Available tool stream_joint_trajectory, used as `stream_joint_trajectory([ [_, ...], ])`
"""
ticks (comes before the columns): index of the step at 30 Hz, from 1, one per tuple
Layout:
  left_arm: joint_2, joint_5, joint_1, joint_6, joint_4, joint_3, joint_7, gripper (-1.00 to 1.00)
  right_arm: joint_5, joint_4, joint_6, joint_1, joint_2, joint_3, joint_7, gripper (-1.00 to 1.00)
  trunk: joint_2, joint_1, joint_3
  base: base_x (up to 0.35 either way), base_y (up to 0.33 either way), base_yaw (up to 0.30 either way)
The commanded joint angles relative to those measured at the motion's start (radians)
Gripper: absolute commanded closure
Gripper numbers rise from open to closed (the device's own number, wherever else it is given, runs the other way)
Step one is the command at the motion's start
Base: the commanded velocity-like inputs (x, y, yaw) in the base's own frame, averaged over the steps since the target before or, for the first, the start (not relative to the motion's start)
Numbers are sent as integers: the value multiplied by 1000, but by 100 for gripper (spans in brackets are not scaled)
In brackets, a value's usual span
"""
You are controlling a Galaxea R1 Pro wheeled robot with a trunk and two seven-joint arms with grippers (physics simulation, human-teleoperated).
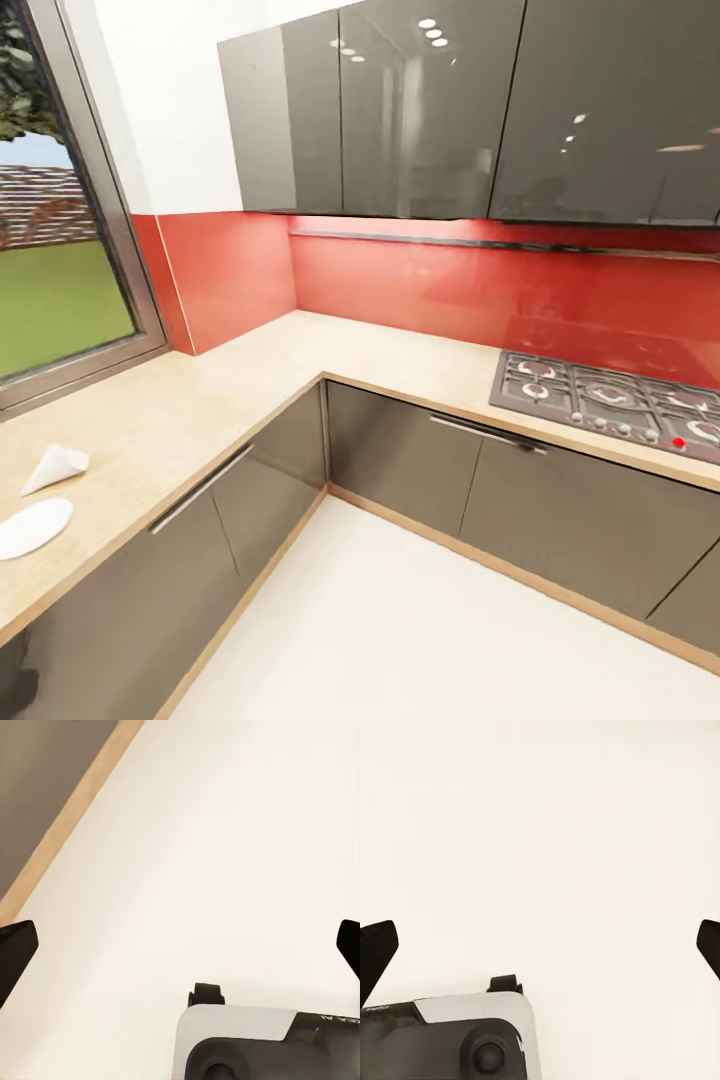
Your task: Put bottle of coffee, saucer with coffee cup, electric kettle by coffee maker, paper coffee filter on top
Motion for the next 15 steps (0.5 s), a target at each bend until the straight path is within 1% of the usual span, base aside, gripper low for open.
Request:
stream_joint_trajectory([
  [1, 0, 5, -1, -3, 1, 3, 0, -100, -10, 0, -3, 0, 0, 2, 0, -100, -2, 1, -2, 286, -207, 277],
  [15, 0, 5, -1, -4, 1, 3, 0, -100, -10, 0, -4, 0, 0, 2, 0, -100, -2, 1, -2, 279, -210, 278],
])
